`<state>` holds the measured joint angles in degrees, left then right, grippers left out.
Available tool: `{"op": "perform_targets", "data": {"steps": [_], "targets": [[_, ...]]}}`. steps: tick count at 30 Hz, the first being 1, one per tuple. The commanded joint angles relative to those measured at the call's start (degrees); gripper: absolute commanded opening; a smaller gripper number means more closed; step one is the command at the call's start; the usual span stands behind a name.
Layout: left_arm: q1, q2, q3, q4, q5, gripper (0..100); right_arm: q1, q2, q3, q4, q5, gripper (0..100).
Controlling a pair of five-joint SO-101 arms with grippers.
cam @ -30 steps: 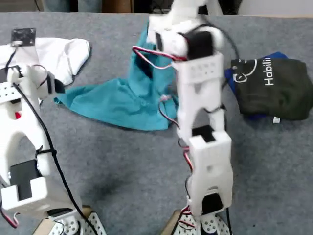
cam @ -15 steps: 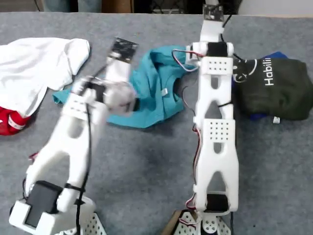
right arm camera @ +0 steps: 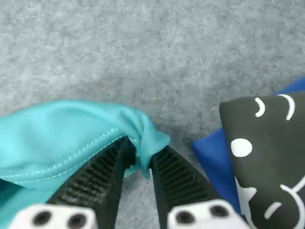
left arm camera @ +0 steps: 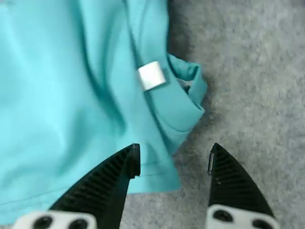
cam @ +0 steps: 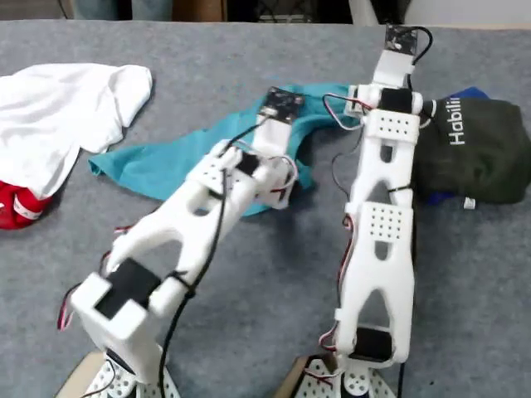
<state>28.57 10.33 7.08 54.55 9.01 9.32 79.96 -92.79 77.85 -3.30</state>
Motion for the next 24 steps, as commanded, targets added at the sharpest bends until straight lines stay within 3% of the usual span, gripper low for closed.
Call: {"op": "perform_targets", "data": {"steps": [1,8,19,24], "targets": [[0.4,2.9,-6.73,3.16,-1.67,24,0.7,-1.1,-2.59,-0.97,-0.09,1.3],[0.04,8.0,-8.66,4.66,-6.95,18,0.53,-1.1,-2.59,-1.05,-0.09,1.3],[0.48,8.09,-9.98,5.89,-7.03,17,0.44,-1.1,-2.59,-1.05,-0.09,1.3],[0.48,8.0,-12.79,5.98,-6.77,6,0.35,-1.1,-2.59,-1.05,-0.53,1.3]]}}
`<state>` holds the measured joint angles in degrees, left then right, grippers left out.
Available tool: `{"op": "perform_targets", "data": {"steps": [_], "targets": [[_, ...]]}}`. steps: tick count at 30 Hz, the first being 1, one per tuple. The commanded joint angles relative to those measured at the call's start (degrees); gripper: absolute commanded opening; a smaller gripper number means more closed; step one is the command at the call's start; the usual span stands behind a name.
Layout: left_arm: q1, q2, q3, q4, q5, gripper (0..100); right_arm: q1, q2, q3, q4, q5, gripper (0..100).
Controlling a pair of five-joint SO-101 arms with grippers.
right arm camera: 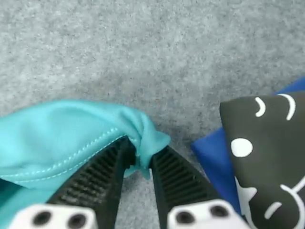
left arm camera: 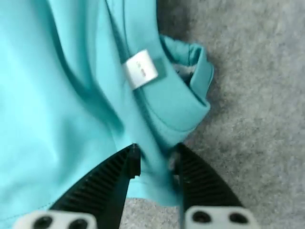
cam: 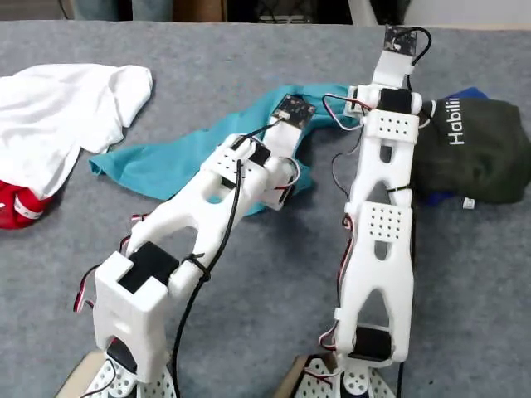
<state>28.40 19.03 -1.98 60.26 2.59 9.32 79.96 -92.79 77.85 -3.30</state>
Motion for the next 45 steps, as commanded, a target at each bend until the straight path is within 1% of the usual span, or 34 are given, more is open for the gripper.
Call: {"op": "perform_targets", "data": {"steps": [1,2,6,10,14,17,21,26,30,32,35,38,45], "targets": [[0.66,-0.7,-4.18,0.26,-0.35,4,0.35,-1.1,-2.59,-1.05,-0.53,1.3],[0.66,-0.7,-4.26,0.26,-0.35,3,0.35,-1.1,-2.59,-1.05,-0.53,1.3],[0.48,-0.7,-4.18,1.05,-0.26,3,-0.26,-1.45,-2.68,-0.62,-0.53,1.3],[0.04,-0.7,-6.99,6.59,-0.53,3,-1.23,-3.38,-3.03,-0.18,-0.53,1.3],[-0.92,-0.7,-13.58,13.19,-0.62,3,-2.73,-8.84,-3.03,3.96,-0.53,1.3],[-2.33,-0.7,-18.86,17.14,-0.53,3,-2.9,-12.7,-3.03,5.1,-0.53,1.3],[-2.15,-0.7,-23.87,21.98,-0.62,3,-2.99,-16.48,-2.95,7.65,-0.26,1.3],[-1.89,-0.18,-23.52,24.88,-0.18,3,-2.9,-17.01,-2.95,10.73,-0.26,1.3],[-4.09,-0.7,-21.67,24.18,3.52,3,-2.73,-17.19,-2.95,12.75,-0.44,1.3],[-5.58,-0.88,-23.52,24.26,1.85,3,-2.64,-17.63,-3.12,12.75,-0.53,1.3],[-8.66,-2.29,-29.58,27.16,1.32,3,-2.64,-21.05,-3.03,13.98,-0.53,1.3],[-12.26,-4.75,-38.81,29.98,1.41,3,-2.9,-28.62,-3.03,15.65,-1.14,1.3],[-21.41,-10.46,-66.15,39.3,1.41,3,-1.32,-55.25,-3.03,12.75,-11.96,1.3]]}}
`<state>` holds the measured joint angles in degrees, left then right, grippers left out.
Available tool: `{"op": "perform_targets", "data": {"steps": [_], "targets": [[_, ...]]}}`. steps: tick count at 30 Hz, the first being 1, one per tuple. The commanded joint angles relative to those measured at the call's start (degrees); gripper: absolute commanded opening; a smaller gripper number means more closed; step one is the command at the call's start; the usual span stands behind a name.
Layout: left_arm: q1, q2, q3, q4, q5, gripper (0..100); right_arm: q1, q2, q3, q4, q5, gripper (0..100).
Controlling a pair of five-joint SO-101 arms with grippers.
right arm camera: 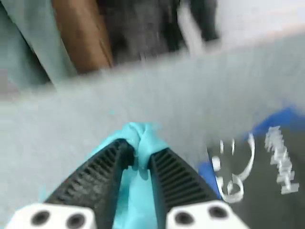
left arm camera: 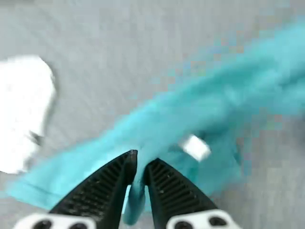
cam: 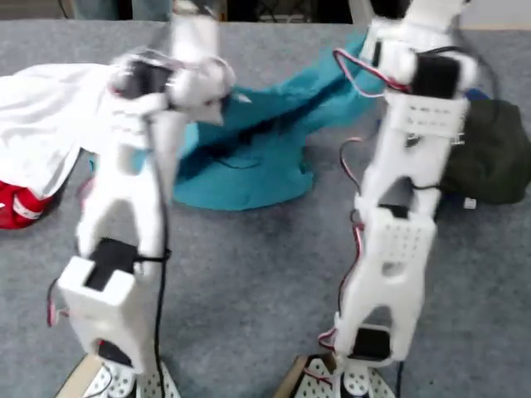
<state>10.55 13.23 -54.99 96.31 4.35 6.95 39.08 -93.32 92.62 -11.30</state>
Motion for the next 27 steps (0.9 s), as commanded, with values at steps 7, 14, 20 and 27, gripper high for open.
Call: {"op": "perform_targets", "data": {"steps": [7,14,20,27], "targets": [[-8.75,-16.18,-23.34,4.66,-0.53,3,5.27,-35.82,-2.42,-6.42,-12.22,1.3],[-8.66,-36.66,-10.77,4.66,-0.62,3,9.14,-49.01,-2.24,-12.4,-14.15,1.3],[-8.66,-49.32,12.35,3.69,-0.79,3,8.79,-51.74,13.93,-18.11,-14.42,1.3],[-11.03,-48.0,50.77,-22.68,-0.79,3,-1.67,-49.8,56.92,-29.1,-13.89,1.3]]}}
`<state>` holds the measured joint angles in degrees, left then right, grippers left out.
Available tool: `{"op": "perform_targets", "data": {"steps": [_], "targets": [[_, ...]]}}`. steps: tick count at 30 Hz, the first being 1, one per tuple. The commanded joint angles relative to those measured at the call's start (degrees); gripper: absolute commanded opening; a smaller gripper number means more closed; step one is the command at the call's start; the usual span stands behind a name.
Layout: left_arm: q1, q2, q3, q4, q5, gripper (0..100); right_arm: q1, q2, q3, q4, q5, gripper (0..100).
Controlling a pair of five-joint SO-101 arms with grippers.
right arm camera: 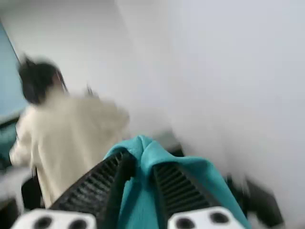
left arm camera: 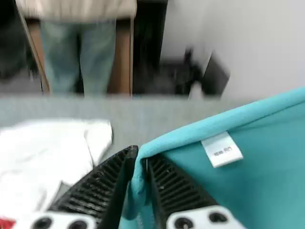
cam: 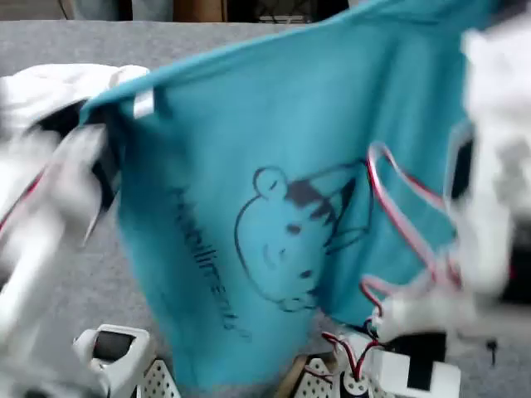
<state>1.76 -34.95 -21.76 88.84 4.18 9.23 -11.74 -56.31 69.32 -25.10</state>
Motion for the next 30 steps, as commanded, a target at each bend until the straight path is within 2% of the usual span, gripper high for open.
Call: {"op": "perform_targets", "data": {"steps": [1,4,6,7,8,10,12,16,19,21,23,26,30], "targets": [[-3.3,1.23,23.87,-23.74,-0.62,3,-5.1,2.33,26.59,-9.85,-0.09,1.3],[-6.73,7.82,40.22,-55.82,-0.62,3,-6.86,8.84,42.68,-27.87,-0.18,1.3],[-8.75,15.21,43.82,-75.34,-0.62,3,-6.95,15.08,46.73,-39.3,-0.18,1.3],[-9.27,19.69,43.47,-81.67,-0.62,3,-6.95,18.59,46.37,-43.43,-0.18,1.3],[-9.54,23.91,41.45,-84.57,-0.62,3,-6.95,21.93,44.62,-45.8,-0.26,1.3],[-9.63,31.12,34.95,-81.32,-0.62,3,-6.95,28.0,38.02,-45.1,-0.26,1.3],[-9.8,34.99,28.26,-72.44,-0.62,3,-6.95,31.87,29.93,-38.33,-0.26,1.3],[-9.89,35.25,21.49,-55.3,-0.62,3,-6.95,35.56,13.41,-16.44,-0.18,1.3],[-9.36,33.41,21.14,-46.42,-0.62,3,-6.95,37.58,4.18,-1.32,0.09,1.3],[-9.36,32.88,21.49,-41.67,-0.7,3,-7.21,38.73,-0.57,8.97,2.81,1.3],[-9.8,32.18,23.6,-38.86,-1.23,3,-8.7,39.6,-4.18,18.64,6.33,1.3],[-9.89,32.09,29.49,-37.63,-6.86,3,-10.9,40.75,-7.69,31.56,10.99,1.3],[-10.59,32.09,38.73,-39.12,-12.4,3,-10.73,36.79,4.44,32.18,14.59,1.3]]}}
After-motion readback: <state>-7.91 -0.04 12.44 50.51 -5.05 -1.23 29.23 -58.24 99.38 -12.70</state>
